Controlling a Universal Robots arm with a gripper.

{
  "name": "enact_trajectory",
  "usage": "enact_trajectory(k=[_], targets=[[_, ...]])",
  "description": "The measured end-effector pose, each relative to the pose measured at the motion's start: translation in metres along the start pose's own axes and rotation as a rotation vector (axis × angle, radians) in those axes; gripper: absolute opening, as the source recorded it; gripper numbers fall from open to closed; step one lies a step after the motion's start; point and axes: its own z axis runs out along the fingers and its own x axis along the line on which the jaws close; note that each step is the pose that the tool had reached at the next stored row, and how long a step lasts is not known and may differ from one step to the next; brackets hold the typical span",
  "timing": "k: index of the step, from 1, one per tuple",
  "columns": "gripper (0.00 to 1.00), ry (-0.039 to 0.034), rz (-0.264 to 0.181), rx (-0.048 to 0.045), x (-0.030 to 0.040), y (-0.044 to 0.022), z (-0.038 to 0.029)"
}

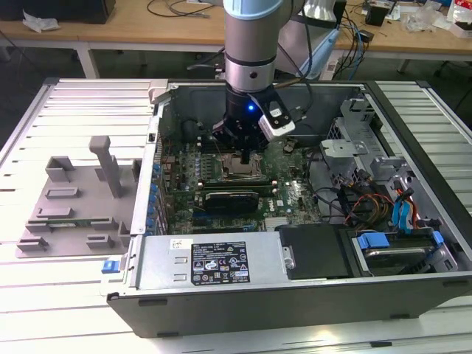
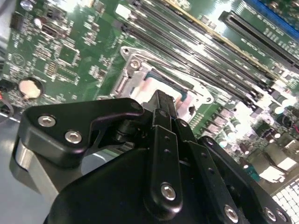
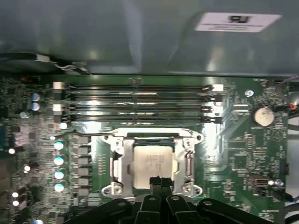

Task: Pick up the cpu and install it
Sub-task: 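Close the cpu cover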

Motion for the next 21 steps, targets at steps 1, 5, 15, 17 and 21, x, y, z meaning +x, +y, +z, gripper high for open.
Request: enact_trajectory(k=[1,5,15,17,21], targets=[[0.11,0.0,0.0,0.0001,0.0033,0.0,0.0],[0.11,-0.0001,0.0,0.0001,0.0151,0.0001,0.0009],[0.11,-0.0004,-0.015,-0.0005,0.0316,0.0025,0.0133],[0.11,-0.0009,-0.038,-0.0014,0.0317,0.0027,0.0154],[0.11,-0.0012,-0.051,-0.0019,0.0318,0.0027,0.0158]])
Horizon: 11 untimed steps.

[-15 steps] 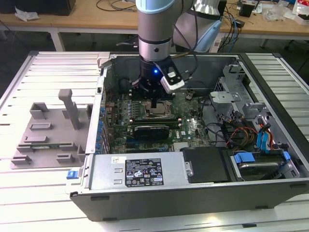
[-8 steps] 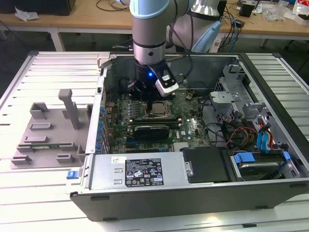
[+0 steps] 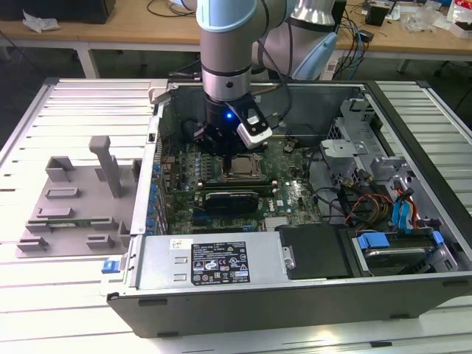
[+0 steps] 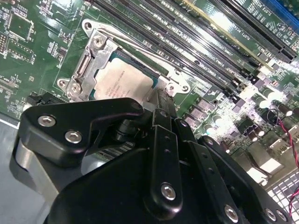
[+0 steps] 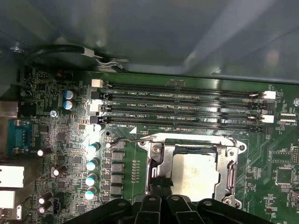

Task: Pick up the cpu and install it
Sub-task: 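Close the cpu cover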

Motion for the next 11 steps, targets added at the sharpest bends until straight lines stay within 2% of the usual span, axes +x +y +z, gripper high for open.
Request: enact_trajectory(k=[4,11], targets=[[0.11,-0.0004,-0.031,-0.0009,0.001,0.0001,0.0038],[0.11,-0.0004,-0.035,-0.001,0.0028,0.0002,0.006]])
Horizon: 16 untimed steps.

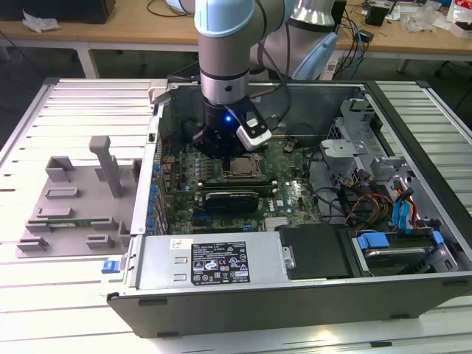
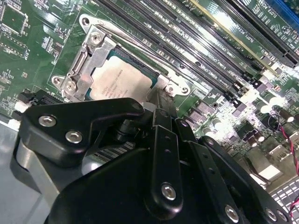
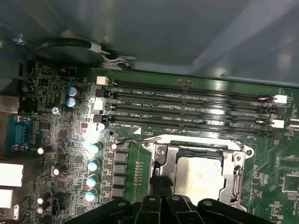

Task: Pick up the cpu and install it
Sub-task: 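Close the cpu cover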

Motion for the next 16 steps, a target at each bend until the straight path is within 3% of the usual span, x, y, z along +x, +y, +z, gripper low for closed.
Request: enact_trajectory(k=[11,16], targets=[[0.11,-0.0002,0.0,-0.0002,0.0001,0.0001,0.0032],[0.11,-0.0004,0.0,-0.0005,-0.0001,0.0001,-0.0033]])
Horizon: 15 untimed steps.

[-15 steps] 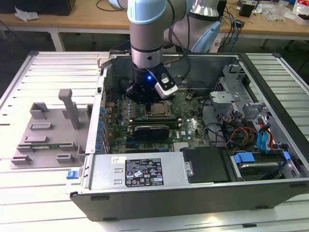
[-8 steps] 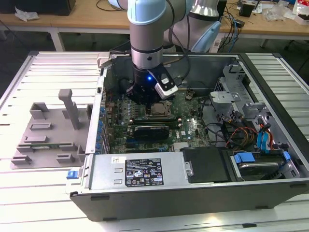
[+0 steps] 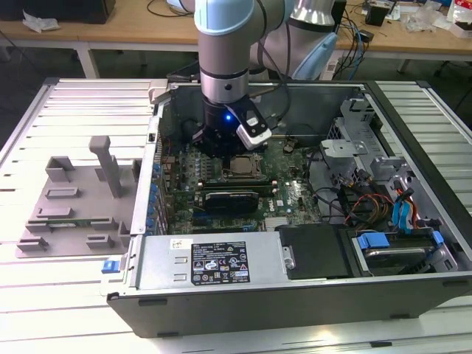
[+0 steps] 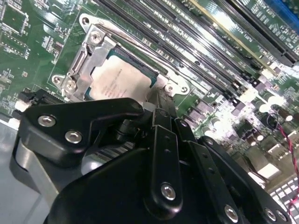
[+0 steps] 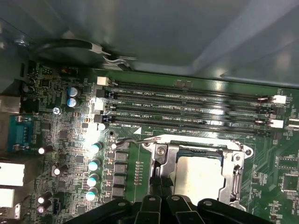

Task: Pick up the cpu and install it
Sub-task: 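Close the cpu cover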

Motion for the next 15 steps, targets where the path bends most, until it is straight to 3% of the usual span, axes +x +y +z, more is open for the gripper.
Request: enact_trajectory(k=[8,11,15], targets=[[0.11,-0.0005,0.0,0.0003,-0.001,-0.0006,-0.024],[0.11,-0.0006,0.0,0.001,-0.001,-0.0005,-0.024],[0.11,-0.0005,0.0,0.0011,-0.0121,-0.0016,-0.0236]])
